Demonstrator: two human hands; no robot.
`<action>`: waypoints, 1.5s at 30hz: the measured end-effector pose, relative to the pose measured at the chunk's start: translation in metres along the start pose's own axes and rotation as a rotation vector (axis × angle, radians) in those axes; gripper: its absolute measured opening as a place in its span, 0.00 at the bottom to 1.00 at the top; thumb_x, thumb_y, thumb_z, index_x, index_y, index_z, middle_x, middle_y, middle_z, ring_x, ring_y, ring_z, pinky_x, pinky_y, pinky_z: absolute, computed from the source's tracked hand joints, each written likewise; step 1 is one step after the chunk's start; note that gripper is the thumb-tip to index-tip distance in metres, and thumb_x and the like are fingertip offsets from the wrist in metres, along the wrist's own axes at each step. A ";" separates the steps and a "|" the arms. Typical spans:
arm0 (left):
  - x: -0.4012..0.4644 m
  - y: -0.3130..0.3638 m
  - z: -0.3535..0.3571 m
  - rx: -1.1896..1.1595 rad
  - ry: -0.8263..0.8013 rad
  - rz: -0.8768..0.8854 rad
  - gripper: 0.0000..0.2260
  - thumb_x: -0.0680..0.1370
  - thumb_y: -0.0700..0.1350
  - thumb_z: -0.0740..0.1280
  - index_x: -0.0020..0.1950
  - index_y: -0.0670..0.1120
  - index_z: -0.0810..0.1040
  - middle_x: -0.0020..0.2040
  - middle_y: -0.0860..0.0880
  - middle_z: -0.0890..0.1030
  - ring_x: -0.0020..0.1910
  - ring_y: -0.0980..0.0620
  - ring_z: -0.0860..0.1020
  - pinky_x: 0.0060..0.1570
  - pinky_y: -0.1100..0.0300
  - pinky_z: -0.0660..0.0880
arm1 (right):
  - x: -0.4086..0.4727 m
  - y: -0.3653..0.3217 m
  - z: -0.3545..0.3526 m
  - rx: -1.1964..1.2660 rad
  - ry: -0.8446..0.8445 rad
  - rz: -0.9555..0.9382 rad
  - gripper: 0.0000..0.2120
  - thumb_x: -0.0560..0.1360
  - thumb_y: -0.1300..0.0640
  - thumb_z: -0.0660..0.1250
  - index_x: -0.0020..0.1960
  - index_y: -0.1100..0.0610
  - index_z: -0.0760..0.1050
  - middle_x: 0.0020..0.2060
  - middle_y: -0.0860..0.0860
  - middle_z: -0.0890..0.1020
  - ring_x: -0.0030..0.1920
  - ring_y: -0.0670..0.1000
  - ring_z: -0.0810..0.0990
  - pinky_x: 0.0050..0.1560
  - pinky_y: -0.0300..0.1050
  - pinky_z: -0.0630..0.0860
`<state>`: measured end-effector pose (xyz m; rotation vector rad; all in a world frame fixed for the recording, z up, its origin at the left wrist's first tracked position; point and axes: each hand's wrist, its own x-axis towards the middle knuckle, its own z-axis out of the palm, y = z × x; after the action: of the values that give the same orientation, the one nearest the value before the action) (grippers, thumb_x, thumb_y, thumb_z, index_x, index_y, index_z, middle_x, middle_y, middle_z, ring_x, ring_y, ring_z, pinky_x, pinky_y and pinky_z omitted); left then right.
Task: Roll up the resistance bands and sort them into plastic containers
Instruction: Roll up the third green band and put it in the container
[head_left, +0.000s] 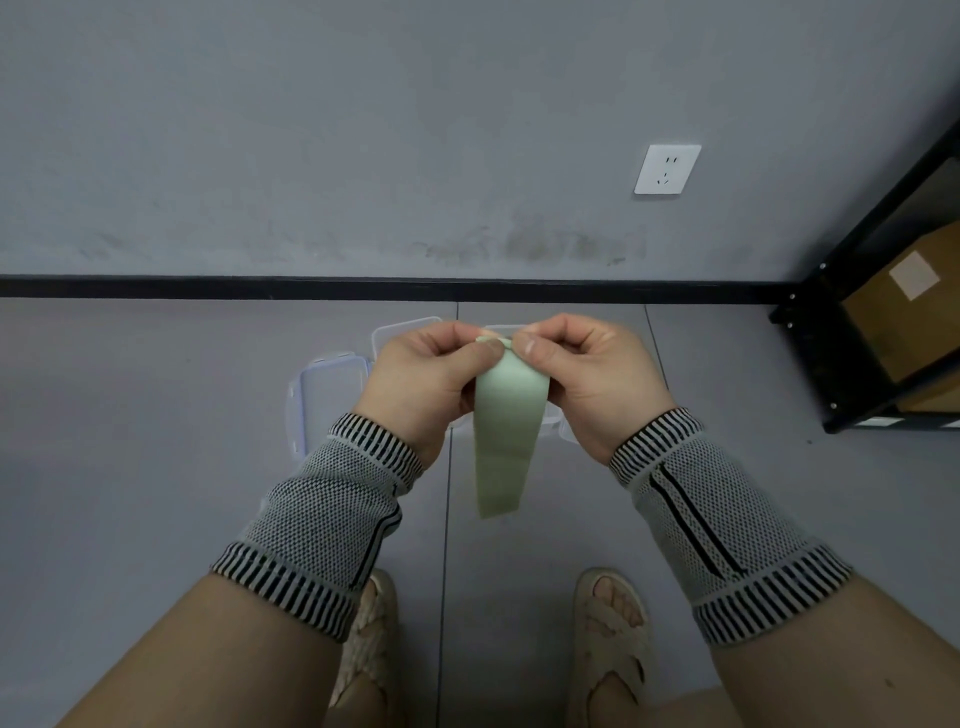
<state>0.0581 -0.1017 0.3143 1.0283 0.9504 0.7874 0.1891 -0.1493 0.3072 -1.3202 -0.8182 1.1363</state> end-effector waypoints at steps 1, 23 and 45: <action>0.000 0.000 0.000 -0.015 -0.008 -0.003 0.07 0.75 0.33 0.64 0.39 0.40 0.77 0.36 0.43 0.80 0.34 0.49 0.78 0.37 0.59 0.78 | 0.000 0.000 0.000 0.051 -0.018 0.027 0.07 0.73 0.68 0.67 0.38 0.60 0.78 0.37 0.58 0.82 0.37 0.54 0.80 0.43 0.49 0.79; 0.001 0.000 -0.001 -0.001 0.022 0.042 0.06 0.74 0.32 0.67 0.41 0.41 0.78 0.33 0.49 0.82 0.35 0.52 0.80 0.44 0.55 0.78 | 0.000 0.001 0.004 -0.023 0.043 -0.047 0.09 0.70 0.68 0.71 0.42 0.55 0.79 0.40 0.58 0.82 0.42 0.54 0.81 0.52 0.53 0.79; 0.000 0.005 -0.002 0.038 0.033 0.003 0.05 0.73 0.33 0.69 0.45 0.41 0.78 0.35 0.48 0.83 0.37 0.53 0.82 0.44 0.58 0.79 | 0.000 0.000 -0.001 -0.085 0.062 -0.125 0.09 0.71 0.68 0.71 0.39 0.54 0.79 0.35 0.53 0.81 0.40 0.53 0.80 0.50 0.57 0.80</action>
<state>0.0555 -0.0992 0.3186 1.0522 0.9950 0.7933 0.1903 -0.1495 0.3074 -1.3483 -0.8982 0.9670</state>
